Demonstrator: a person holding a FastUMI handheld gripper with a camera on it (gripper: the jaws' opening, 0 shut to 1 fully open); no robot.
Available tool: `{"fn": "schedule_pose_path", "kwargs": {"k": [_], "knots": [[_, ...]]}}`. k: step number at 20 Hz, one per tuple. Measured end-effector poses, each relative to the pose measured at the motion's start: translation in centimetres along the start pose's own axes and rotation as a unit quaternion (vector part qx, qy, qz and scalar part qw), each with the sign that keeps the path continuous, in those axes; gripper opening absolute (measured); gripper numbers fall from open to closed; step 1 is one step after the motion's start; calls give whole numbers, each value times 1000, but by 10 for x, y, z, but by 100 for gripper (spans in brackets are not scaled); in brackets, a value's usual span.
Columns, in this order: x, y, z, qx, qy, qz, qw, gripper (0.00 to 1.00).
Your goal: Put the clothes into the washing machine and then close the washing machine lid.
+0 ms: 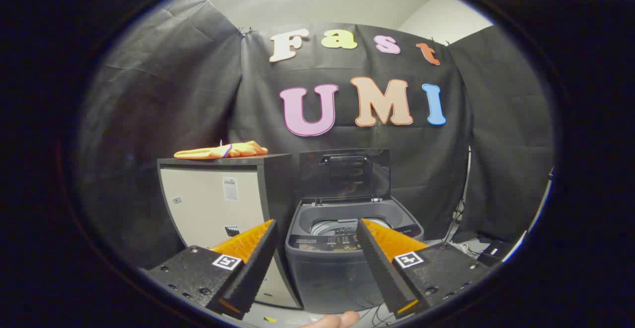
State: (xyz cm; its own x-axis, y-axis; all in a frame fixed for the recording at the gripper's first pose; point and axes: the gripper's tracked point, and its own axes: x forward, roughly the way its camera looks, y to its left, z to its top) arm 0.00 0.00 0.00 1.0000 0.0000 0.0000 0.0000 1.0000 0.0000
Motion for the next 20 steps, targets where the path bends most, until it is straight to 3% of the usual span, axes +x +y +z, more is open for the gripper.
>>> {"fn": "schedule_pose_path", "kwargs": {"k": [20], "knots": [[-1, 36, 17, -19, 8, 4, 1000, 96]]}}
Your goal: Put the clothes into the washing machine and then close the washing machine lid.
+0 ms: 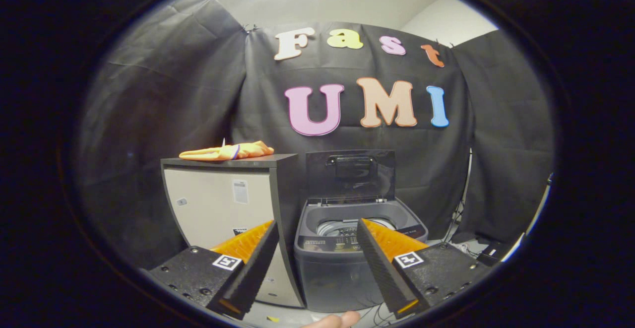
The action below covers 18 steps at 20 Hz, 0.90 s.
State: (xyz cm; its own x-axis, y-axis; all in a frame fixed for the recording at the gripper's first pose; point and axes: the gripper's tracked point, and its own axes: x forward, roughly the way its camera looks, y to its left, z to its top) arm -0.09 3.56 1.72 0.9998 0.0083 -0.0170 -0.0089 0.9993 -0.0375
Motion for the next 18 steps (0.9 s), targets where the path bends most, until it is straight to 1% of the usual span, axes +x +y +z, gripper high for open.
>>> {"fn": "schedule_pose_path", "kwargs": {"k": [3, 5, 7, 9, 11, 13, 15, 17, 18], "knots": [[9, 22, 22, 24, -7, 7, 1000, 96], [17, 42, 38, 25, -7, 15, 1000, 97], [30, 54, 56, 16, -12, 11, 1000, 97], [49, 66, 69, 16, -4, -2, 1000, 97], [72, 84, 95, 24, -12, -4, 1000, 97], [95, 109, 129, 46, -34, 13, 998, 97], [123, 131, 164, 60, -58, 21, 996, 97], [163, 160, 188, 72, -69, 38, 994, 97], [183, 180, 195, 89, -70, 56, 992, 96]]}}
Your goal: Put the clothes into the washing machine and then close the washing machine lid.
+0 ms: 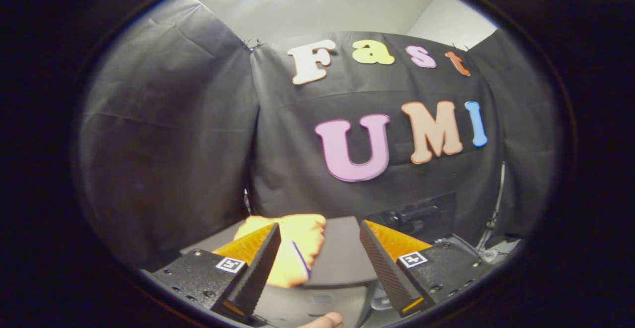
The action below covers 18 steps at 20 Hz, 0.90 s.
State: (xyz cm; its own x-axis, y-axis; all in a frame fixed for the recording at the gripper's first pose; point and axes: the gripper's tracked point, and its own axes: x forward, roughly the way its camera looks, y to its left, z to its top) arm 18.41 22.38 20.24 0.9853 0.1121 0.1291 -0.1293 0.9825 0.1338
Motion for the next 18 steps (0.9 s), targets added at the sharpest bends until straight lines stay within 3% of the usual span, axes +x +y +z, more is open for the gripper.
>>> {"fn": "schedule_pose_path", "kwargs": {"k": [2, 7, 10, 13, 16, 18], "knots": [[42, 34, -2, 45, 9, 27, 999, 96], [98, 63, -36, 76, 67, 36, 994, 95], [119, 90, -55, 64, 90, 64, 992, 95], [138, 107, -95, 44, 164, 77, 982, 94], [148, 94, -129, -16, 249, 22, 968, 92], [145, 92, -151, -17, 303, 0, 953, 91]]}}
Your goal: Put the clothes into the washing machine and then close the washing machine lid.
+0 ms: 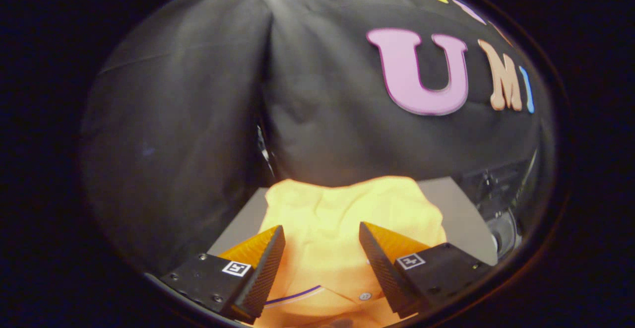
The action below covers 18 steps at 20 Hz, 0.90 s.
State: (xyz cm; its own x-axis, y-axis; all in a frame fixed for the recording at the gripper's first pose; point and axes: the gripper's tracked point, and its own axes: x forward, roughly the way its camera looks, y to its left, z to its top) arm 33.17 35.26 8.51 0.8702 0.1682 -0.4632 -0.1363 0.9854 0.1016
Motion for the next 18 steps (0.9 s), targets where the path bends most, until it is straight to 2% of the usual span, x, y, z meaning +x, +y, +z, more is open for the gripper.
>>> {"fn": "schedule_pose_path", "kwargs": {"k": [2, 5, 9, 12, 14, 18], "knots": [[-4, -1, -1, 15, 24, -24, 999, 90], [-8, -5, 0, 22, 18, -33, 999, 87], [-31, -20, 28, 49, -59, -62, 995, 87], [-38, -39, 17, 56, -29, -85, 994, 89], [-26, -37, -7, 38, 33, -80, 996, 91], [-20, -43, -7, 15, 30, -117, 993, 91]]}}
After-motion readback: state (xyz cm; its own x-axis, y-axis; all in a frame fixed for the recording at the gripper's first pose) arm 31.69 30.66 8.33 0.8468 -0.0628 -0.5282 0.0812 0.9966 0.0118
